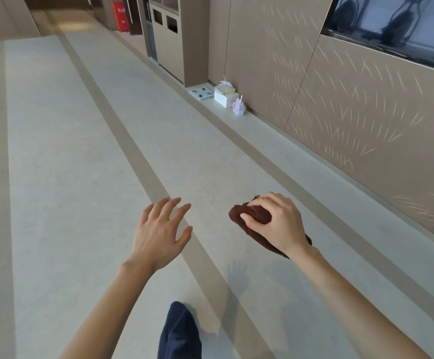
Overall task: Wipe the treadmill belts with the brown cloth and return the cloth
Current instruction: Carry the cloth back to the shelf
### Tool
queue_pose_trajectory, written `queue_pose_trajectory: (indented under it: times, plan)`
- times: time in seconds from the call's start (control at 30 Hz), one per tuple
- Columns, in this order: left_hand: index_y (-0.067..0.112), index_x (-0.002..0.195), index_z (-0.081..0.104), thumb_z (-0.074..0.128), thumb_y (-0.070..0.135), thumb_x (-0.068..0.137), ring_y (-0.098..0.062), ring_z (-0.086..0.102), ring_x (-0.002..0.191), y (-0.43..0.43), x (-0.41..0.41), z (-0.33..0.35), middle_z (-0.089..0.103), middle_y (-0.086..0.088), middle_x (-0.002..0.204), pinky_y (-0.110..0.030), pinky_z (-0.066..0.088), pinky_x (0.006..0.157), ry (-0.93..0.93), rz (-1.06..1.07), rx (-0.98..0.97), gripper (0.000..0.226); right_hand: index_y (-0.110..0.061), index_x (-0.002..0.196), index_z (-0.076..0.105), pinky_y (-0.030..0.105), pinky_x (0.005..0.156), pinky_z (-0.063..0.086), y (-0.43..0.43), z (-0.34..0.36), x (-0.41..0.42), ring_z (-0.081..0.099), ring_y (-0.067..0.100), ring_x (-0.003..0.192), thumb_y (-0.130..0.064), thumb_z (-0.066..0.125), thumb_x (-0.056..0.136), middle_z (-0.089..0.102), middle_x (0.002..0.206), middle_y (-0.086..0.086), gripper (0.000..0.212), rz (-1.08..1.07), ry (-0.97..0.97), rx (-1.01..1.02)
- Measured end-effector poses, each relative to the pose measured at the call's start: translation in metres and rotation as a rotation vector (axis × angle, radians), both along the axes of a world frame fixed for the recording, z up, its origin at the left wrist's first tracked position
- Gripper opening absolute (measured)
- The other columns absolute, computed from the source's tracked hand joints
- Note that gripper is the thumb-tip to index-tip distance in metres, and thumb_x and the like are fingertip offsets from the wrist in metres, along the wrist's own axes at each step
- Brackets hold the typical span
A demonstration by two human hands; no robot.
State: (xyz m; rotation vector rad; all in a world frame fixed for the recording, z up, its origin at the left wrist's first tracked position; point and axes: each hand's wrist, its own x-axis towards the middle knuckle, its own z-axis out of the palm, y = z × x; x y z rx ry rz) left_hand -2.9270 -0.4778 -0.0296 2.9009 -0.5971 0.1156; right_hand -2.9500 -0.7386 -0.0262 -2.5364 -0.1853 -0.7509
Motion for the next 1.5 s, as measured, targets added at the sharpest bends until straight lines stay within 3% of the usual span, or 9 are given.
queue_pose_trajectory:
  times: [0.17,0.4,0.8,1.07,1.33,1.5]
  plan:
    - [0.025,0.137,0.044,0.015,0.056,0.082,-0.024,0.032,0.135,0.022,0.114,0.023,0.043,-0.001,0.143,-0.040,0.022,0.110,-0.045,-0.019,-0.006,0.069,-0.018,0.078,0.072,0.038,0.069,0.050,0.024,0.019,0.104,0.064,0.022,0.077,-0.034,0.080,0.070,0.067,0.080,-0.005,0.020,-0.008,-0.003,-0.004]
    - [0.023,0.135,0.048,0.019,0.053,0.083,-0.026,0.035,0.134,0.042,0.243,0.048,0.045,-0.002,0.141,-0.042,0.025,0.108,-0.089,-0.087,0.003,0.066,-0.019,0.081,0.072,0.032,0.071,0.046,0.037,0.045,0.224,0.064,0.020,0.079,-0.040,0.074,0.072,0.067,0.084,-0.006,0.023,-0.052,-0.092,-0.021]
    - [0.024,0.134,0.049,0.021,0.054,0.084,-0.026,0.038,0.133,0.022,0.410,0.012,0.047,-0.002,0.140,-0.044,0.029,0.108,-0.025,-0.075,0.007,0.065,-0.020,0.076,0.071,0.035,0.064,0.051,0.024,0.005,0.401,0.064,0.020,0.073,-0.039,0.075,0.069,0.066,0.078,-0.006,0.021,-0.026,-0.052,0.008]
    - [0.021,0.131,0.053,0.025,0.052,0.085,-0.029,0.043,0.129,-0.019,0.569,0.037,0.051,-0.005,0.136,-0.047,0.033,0.106,-0.073,-0.045,-0.006,0.062,-0.020,0.075,0.070,0.032,0.067,0.048,-0.024,0.031,0.567,0.063,0.020,0.073,-0.031,0.083,0.067,0.066,0.078,-0.007,0.019,-0.018,-0.044,-0.001]
    - [0.019,0.129,0.054,0.030,0.048,0.086,-0.031,0.047,0.125,-0.034,0.668,0.030,0.054,-0.006,0.133,-0.048,0.038,0.103,-0.083,0.012,0.005,0.057,-0.022,0.076,0.069,0.030,0.068,0.046,-0.036,0.031,0.686,0.061,0.013,0.074,-0.047,0.067,0.073,0.063,0.077,-0.011,0.024,0.011,-0.068,0.025]
    - [0.019,0.129,0.055,0.033,0.047,0.087,-0.031,0.049,0.123,-0.023,0.727,0.008,0.055,-0.007,0.132,-0.049,0.039,0.102,-0.036,0.011,0.009,0.055,-0.022,0.075,0.069,0.030,0.068,0.047,-0.018,0.004,0.750,0.062,0.017,0.074,-0.035,0.079,0.069,0.065,0.078,-0.010,0.018,0.042,0.003,0.022]
